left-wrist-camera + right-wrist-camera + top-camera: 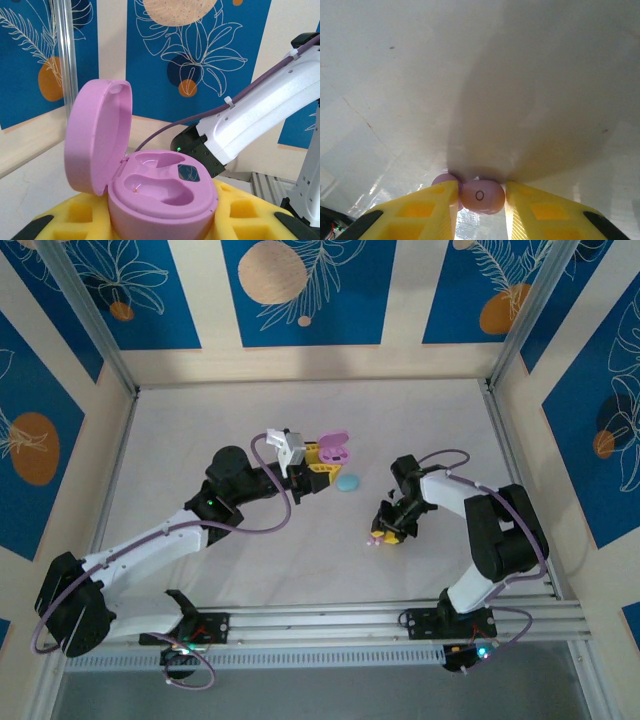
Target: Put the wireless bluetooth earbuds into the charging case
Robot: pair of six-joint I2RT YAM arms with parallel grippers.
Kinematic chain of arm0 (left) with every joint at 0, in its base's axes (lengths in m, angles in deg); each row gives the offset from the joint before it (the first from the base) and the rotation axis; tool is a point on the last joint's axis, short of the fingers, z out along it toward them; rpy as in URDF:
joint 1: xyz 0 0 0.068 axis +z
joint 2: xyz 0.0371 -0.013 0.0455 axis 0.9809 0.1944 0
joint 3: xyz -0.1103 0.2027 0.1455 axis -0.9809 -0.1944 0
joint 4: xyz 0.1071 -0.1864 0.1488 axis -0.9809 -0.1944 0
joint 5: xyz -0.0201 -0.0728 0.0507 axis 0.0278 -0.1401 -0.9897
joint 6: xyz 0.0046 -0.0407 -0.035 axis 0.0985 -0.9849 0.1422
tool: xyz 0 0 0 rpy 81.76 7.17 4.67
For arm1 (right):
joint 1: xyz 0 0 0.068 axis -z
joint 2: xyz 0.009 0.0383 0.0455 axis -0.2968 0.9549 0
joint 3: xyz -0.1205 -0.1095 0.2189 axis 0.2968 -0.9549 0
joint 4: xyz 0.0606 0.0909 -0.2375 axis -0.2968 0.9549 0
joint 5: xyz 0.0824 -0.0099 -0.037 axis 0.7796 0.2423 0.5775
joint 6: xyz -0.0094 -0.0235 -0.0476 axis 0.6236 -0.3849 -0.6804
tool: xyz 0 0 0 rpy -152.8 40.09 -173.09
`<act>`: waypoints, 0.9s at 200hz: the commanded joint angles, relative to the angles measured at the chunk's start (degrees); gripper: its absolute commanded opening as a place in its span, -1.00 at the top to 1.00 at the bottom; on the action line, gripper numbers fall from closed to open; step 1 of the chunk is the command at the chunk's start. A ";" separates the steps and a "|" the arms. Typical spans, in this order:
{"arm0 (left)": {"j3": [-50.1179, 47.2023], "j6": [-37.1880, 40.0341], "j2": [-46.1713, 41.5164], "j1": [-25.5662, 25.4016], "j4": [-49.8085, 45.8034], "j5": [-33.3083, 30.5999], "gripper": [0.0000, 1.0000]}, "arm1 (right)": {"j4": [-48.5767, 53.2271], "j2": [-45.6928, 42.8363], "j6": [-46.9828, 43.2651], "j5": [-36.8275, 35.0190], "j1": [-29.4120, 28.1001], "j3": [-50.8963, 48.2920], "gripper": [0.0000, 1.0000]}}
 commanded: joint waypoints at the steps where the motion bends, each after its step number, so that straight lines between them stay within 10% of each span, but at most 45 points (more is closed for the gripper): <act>1: 0.58 0.66 -0.72 -0.74 0.10 -0.29 0.40 | 0.53 1.40 -0.01 -1.10 -0.97 2.08 0.39; 180: 0.51 0.81 -1.36 -0.73 -0.63 -0.18 0.40 | 8.56 5.21 -10.81 -15.56 -4.36 9.04 0.42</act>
